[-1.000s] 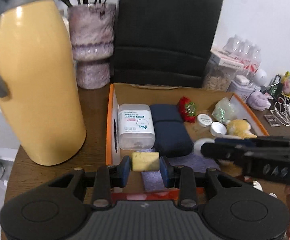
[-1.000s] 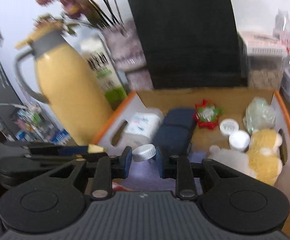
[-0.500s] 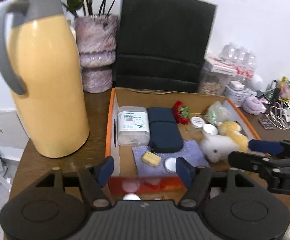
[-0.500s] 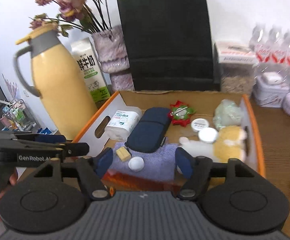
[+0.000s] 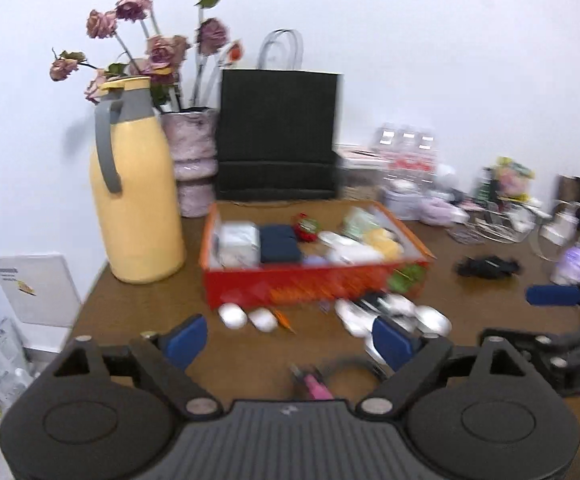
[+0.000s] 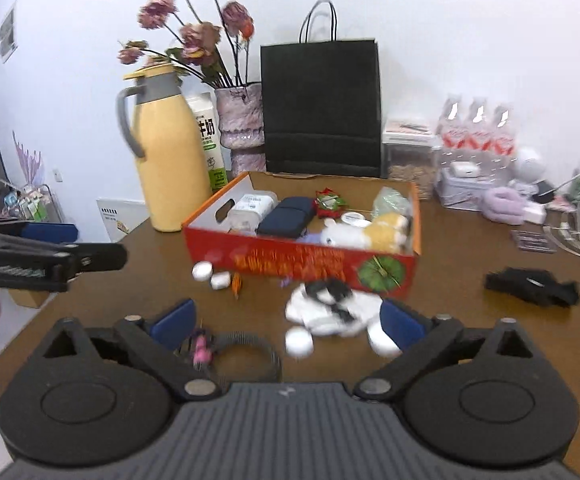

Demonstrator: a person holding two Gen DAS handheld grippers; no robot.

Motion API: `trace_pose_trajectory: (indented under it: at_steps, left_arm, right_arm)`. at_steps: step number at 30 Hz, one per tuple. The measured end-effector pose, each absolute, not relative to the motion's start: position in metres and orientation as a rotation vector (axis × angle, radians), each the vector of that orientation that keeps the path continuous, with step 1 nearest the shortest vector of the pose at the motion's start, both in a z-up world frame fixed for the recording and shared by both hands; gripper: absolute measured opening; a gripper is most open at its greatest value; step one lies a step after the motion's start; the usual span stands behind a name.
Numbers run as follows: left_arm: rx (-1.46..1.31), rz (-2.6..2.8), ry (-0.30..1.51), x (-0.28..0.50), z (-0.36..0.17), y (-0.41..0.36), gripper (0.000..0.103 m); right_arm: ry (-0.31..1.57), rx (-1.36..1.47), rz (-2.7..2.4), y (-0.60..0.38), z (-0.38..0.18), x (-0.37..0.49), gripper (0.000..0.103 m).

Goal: Organize objects
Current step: 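Withdraw both open tools from the cardboard box, then reach the left tool toward a white cap while the right tool grasps the black cable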

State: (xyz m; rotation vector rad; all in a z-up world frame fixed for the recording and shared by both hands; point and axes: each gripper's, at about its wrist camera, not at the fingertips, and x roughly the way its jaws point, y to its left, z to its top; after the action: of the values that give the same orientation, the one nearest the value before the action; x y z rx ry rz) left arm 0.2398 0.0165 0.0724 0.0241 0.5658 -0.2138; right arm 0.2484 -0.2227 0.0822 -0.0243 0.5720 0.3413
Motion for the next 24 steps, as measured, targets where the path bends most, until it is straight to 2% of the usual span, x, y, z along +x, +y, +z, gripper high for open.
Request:
trace_pose_trajectory:
  at_steps: [5,10,22,24]
  left_arm:
    - [0.002,-0.273,0.529,0.151,0.046,0.009,0.097]
    - [0.016,-0.231,0.561,0.107,0.020,0.010,0.097]
    - [-0.039,-0.156,0.569,0.124,0.014,0.027,0.097]
    - [-0.049,-0.143,0.596,0.134,0.008,0.030,0.095]
  right_arm:
    - [0.527,-0.043,0.343,-0.233,0.069,0.167,0.103]
    - [0.507,0.004,0.284,-0.245,0.055,0.121,0.103]
    - [0.521,-0.023,0.257,-0.237,0.043,0.128,0.103]
    - [0.534,-0.027,0.246,-0.237,0.038,0.136,0.103]
